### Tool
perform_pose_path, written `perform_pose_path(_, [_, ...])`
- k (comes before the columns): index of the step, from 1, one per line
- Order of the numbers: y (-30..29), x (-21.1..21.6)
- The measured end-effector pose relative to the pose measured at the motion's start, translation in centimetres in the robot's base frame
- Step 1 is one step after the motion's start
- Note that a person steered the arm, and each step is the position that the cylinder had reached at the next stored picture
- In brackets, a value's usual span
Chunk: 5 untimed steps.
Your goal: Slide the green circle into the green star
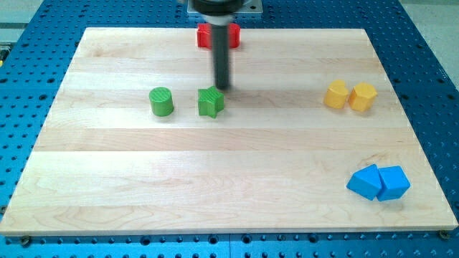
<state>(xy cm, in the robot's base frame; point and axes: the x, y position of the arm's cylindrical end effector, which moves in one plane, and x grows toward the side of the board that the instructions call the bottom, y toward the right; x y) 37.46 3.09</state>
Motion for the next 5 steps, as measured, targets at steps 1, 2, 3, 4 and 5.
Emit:
perform_pose_path(1, [3.8,6.2])
perform_pose_path(2, [-8.2,14.1])
perform_pose_path(3, [-21.8,7.4])
perform_pose_path(4, [-20.6,2.5])
perform_pose_path(5, [-14.4,2.6])
